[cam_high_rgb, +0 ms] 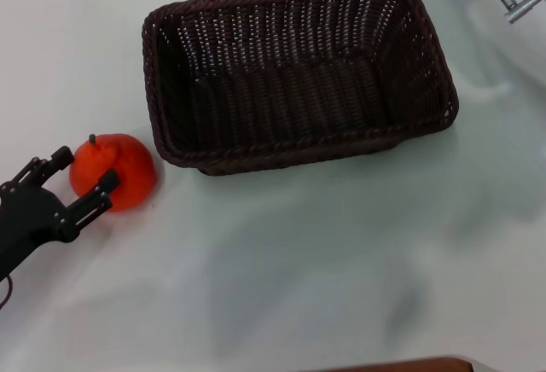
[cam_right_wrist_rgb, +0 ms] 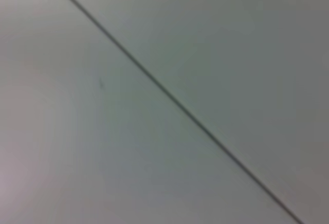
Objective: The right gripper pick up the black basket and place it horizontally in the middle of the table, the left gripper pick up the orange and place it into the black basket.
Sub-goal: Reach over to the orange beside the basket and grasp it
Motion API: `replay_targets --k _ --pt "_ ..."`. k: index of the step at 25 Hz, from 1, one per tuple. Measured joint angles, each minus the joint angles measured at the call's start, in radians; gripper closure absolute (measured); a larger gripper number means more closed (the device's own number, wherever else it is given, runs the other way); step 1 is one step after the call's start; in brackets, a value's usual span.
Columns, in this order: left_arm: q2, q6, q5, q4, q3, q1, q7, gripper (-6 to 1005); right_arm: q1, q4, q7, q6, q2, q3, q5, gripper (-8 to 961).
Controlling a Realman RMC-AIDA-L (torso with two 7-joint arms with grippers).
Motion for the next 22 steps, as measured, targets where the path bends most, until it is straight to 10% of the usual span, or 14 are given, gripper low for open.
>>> replay_targets --k 12,22 --pt "-0.014 0.065 0.001 0.000 -0.008 -0.036 0.002 195 -0.006 0.030 -0.029 -0.001 0.000 -0.001 0.005 188" --pt "-0.017 0.070 -0.005 0.000 -0.013 -0.039 0.052 637 -0.008 0.032 -0.030 -0.007 0.000 0.003 0.005 188"
